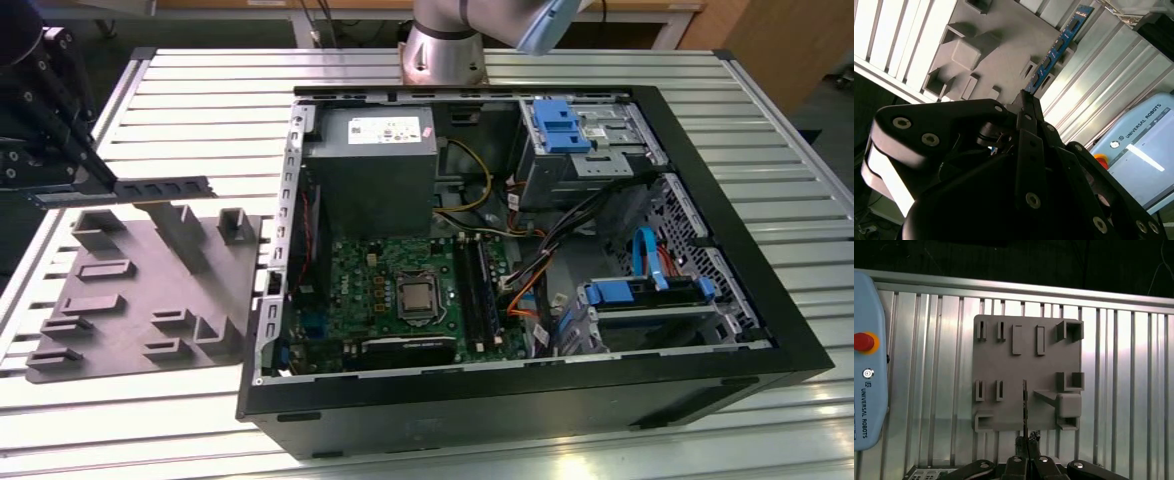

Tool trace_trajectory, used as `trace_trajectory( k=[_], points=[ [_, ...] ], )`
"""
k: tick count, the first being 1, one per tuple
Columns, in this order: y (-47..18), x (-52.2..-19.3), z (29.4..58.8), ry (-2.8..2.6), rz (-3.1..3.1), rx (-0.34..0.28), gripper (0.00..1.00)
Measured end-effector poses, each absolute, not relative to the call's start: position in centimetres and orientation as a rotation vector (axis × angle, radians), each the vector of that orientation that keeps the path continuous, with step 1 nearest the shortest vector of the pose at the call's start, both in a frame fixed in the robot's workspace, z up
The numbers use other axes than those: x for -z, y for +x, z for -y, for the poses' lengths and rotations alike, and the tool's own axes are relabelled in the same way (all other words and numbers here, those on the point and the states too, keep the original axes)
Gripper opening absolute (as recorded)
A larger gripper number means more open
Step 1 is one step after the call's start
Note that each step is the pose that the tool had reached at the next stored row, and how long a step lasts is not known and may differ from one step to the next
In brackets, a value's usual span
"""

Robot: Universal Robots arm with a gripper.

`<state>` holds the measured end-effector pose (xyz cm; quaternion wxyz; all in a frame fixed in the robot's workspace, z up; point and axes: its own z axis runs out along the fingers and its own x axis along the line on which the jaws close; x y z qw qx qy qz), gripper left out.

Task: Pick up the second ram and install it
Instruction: 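Pick up the second ram and move it above second insertion slot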

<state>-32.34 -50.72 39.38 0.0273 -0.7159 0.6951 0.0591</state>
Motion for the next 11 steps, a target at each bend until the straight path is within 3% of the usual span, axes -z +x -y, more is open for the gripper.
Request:
trace_trajectory(
  k=[11],
  points=[
    [-31.71, -39.38, 50.72, -2.211, -2.147, -0.182, 0.12]
  ],
)
